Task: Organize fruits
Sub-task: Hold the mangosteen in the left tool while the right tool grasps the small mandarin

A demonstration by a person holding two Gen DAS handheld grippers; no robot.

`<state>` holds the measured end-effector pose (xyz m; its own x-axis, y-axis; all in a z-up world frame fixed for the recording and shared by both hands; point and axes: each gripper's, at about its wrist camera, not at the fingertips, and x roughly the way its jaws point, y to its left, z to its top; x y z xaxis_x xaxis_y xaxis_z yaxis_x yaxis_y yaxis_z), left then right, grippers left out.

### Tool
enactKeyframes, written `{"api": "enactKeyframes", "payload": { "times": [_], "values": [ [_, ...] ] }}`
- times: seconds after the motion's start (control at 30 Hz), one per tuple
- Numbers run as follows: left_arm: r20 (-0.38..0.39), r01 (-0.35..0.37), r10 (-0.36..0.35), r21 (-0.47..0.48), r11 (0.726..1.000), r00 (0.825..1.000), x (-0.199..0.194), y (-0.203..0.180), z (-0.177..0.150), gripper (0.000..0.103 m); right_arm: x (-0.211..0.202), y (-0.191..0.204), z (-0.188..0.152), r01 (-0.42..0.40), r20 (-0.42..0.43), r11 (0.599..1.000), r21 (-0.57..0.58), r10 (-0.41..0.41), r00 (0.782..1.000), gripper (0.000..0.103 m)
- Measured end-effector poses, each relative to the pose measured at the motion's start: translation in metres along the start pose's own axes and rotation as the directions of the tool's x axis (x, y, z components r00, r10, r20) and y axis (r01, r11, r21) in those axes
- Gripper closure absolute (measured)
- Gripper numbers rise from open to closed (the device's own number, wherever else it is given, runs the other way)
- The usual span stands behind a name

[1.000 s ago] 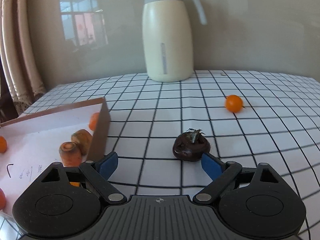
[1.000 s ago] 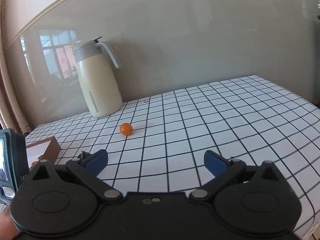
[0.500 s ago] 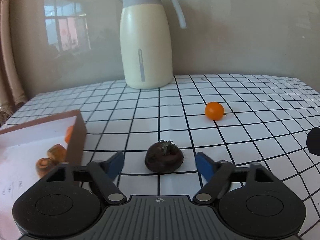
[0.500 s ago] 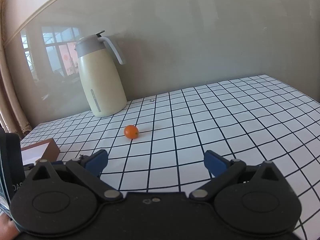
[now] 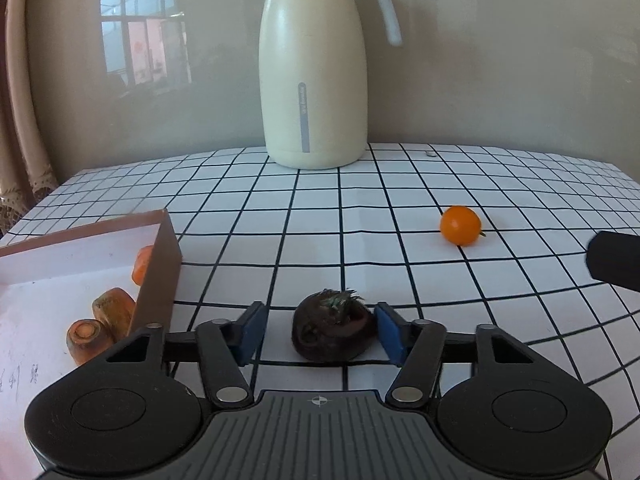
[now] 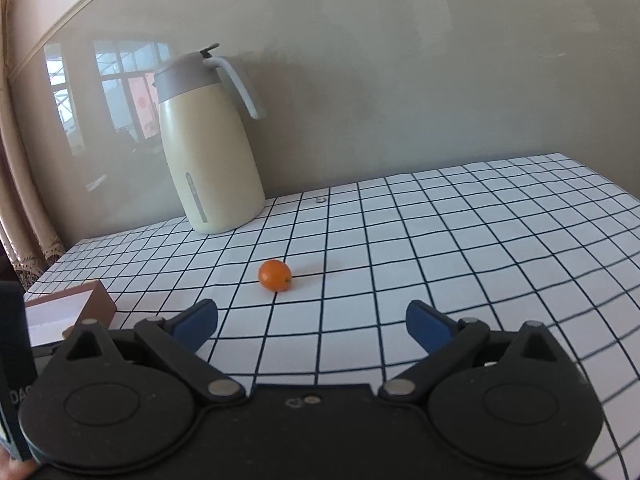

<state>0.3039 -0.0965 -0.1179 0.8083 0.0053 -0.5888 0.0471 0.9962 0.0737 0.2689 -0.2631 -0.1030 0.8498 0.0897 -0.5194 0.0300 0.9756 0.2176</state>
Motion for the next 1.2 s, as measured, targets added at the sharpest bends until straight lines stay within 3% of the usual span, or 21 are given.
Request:
{"api": "enactKeyframes", "payload": {
  "times": [0.13,0.43,0.97,1.2],
  "values": [
    [-0.004,0.012,-0.012,-0.012,1.0,1.0,0.002,0.003,0.002,0.059,0.011,0.004,0.006,-0.008,-0.01,1.0,-0.012,0.008,1.0,0.009],
    [0.001,0.006,-0.006,-0.041,0.999,1.0,0.006,0.01,0.004,0.059,0.035,0.009,0.015,-0.019,-0.038,0.999,-0.038,0.017,0.999,0.013],
    [-0.002,-0.017,0.017,-0.066,0.998,1.0,0.005,0.015,0.001,0.059,0.101,0.03,0.029,-0.051,-0.148,0.992,-0.115,0.034,0.988,0.042],
    [-0.009,-0.008,0.008,-0.052,0.999,1.0,0.002,0.015,0.0,0.059,0.118,0.031,0.031,-0.045,-0.18,0.991,-0.123,0.022,0.983,0.061]
  ]
}}
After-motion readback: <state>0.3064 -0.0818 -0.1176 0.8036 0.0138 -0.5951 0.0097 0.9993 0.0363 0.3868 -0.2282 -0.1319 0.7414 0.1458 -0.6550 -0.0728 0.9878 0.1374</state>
